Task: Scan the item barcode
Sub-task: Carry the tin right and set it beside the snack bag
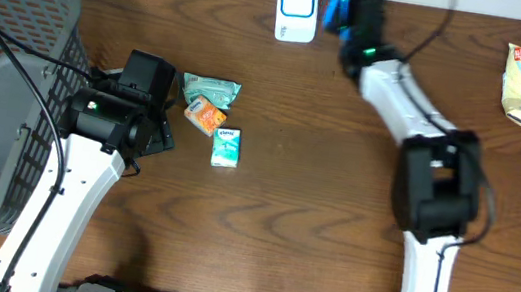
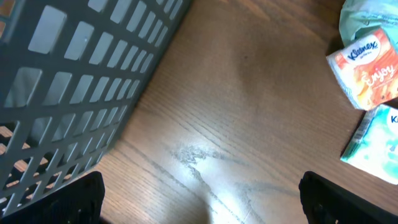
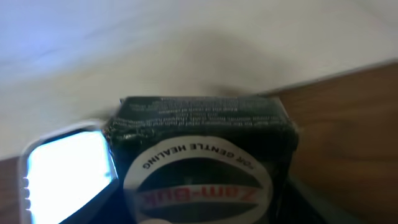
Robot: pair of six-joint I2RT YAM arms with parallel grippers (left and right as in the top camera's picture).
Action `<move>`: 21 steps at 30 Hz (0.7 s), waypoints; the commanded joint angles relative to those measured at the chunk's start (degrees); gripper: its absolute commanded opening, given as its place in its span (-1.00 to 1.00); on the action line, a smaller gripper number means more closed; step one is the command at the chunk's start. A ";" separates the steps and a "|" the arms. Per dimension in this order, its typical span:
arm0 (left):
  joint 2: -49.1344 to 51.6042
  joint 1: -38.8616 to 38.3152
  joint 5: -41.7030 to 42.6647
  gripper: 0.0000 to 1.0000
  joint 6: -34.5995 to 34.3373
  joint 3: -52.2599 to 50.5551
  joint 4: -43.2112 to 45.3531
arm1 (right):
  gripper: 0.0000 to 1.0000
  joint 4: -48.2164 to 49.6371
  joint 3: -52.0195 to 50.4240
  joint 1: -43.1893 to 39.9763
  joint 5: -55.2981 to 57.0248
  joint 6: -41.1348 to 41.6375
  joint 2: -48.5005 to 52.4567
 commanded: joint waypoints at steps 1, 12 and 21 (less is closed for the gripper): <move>-0.31 0.31 -0.74 0.96 -0.28 0.20 -0.15 | 0.17 -5.01 0.98 -5.90 2.01 0.24 -6.27; -0.31 0.31 -0.74 0.95 -0.31 0.20 -0.15 | 0.75 -26.05 0.96 -21.42 1.97 -2.08 -6.19; -0.31 0.31 -0.74 0.95 -0.31 0.20 -0.15 | 0.95 -34.27 0.96 -24.74 -3.39 -2.08 -6.19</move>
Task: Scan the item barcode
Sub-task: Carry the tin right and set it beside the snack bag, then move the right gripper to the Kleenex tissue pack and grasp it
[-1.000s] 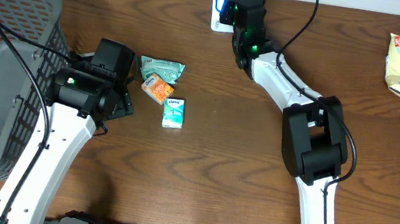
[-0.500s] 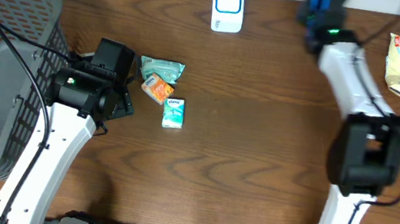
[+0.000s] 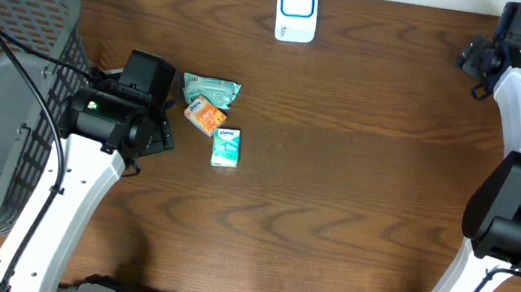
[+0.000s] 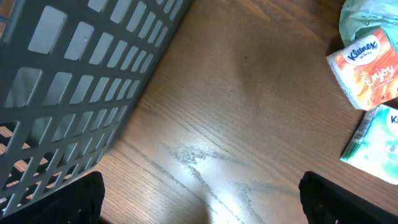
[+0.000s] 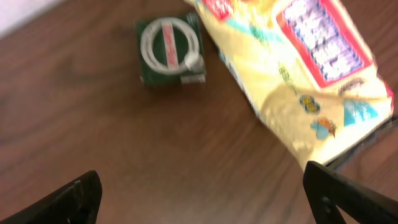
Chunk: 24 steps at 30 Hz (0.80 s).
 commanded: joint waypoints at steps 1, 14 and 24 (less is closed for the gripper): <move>-0.31 0.31 -0.74 0.96 -0.31 0.20 -0.15 | 0.95 -1.99 0.24 0.33 -5.35 -0.33 -0.28; -0.31 0.31 -0.74 0.95 -0.31 0.20 -0.15 | 0.99 -17.44 -0.20 8.59 -42.66 -0.42 -0.28; -0.31 0.31 -0.74 0.96 -0.31 0.20 -0.15 | 0.99 -19.02 -4.33 25.92 -37.09 -2.67 -0.28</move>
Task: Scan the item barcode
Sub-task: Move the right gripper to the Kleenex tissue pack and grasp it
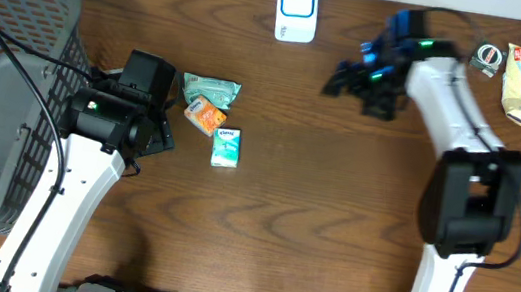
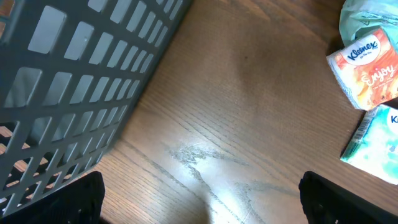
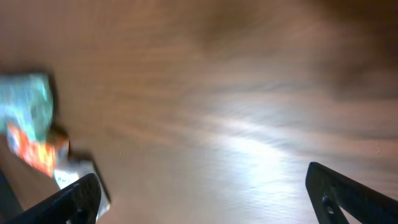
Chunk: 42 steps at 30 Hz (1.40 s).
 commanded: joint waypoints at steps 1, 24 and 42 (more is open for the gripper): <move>-0.31 0.31 -0.74 0.95 -0.31 0.20 -0.15 | 0.99 -0.24 -1.60 5.44 3.02 -1.29 -0.28; -0.31 0.31 -0.74 0.95 -0.31 0.20 -0.15 | 0.99 7.45 -4.00 26.34 9.01 -1.25 -0.28; -0.31 0.31 -0.74 0.96 -0.31 0.20 -0.15 | 0.99 7.41 -4.00 26.43 8.41 -1.20 -0.28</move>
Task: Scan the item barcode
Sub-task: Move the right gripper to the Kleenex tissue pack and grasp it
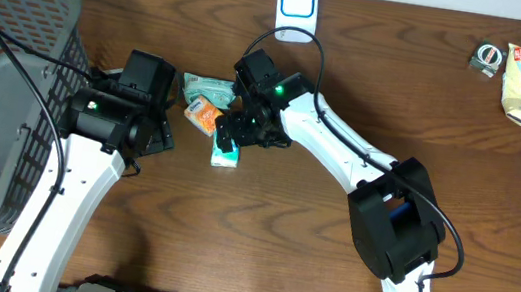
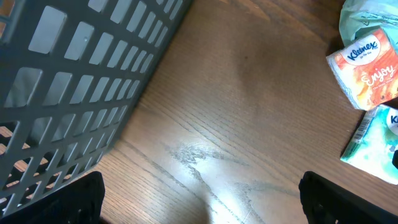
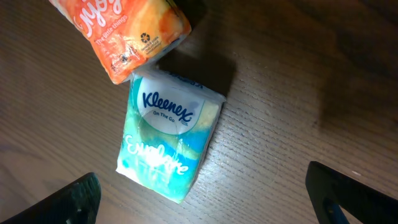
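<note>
A white scanner [image 1: 297,8] with a blue rim stands at the table's back edge. Left of centre lie three tissue packs: a blue Kleenex pack [image 1: 226,152] [image 3: 169,143], an orange one [image 1: 204,114] [image 3: 121,34] touching its top, and a green one [image 1: 211,88] behind. My right gripper [image 1: 242,134] [image 3: 211,196] hovers open over the blue pack, which lies just ahead of its wide-apart fingers. My left gripper [image 1: 153,137] [image 2: 202,199] stands open over bare wood to the left of the packs, with the orange pack [image 2: 367,71] and blue pack [image 2: 376,143] at its view's right edge.
A tall grey mesh basket [image 2: 74,81] fills the left side, close to my left arm. At the back right lie a small green box [image 1: 486,57] with a round label and a yellow snack bag.
My right gripper was near the table's back, right of the scanner; now it is over the blue tissue pack left of centre, still open. The left arm and the packs are unmoved.
First my right gripper held the green round-labelled box next to the scanner. Then the box lay beside the yellow bag at the back right, with the gripper open above it. Later the gripper was empty near mid-table, and now it is above the tissue packs.
</note>
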Robot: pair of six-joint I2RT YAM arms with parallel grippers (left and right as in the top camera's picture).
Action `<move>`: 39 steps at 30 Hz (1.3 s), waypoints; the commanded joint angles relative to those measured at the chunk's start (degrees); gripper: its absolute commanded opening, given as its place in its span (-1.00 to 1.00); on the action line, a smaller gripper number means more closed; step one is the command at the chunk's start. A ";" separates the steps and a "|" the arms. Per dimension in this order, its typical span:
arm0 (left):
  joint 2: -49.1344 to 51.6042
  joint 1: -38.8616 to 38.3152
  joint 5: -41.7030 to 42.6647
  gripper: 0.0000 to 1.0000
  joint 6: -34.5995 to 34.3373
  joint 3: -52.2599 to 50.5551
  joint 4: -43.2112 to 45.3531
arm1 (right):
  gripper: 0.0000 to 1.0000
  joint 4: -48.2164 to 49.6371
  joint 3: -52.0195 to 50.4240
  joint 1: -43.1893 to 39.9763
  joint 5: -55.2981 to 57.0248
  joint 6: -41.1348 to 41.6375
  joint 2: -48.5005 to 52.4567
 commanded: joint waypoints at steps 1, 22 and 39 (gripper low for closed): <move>-0.31 0.31 -0.74 0.95 -0.33 0.20 -0.15 | 0.99 -0.20 -0.37 0.28 -0.09 -0.15 -0.28; -0.31 0.31 -0.74 0.96 -0.33 0.20 -0.15 | 0.57 -0.04 -0.52 0.28 -0.46 7.34 -0.28; -0.31 0.31 -0.74 0.96 -0.33 0.20 -0.15 | -0.03 0.48 -1.75 1.05 -0.61 14.01 -0.28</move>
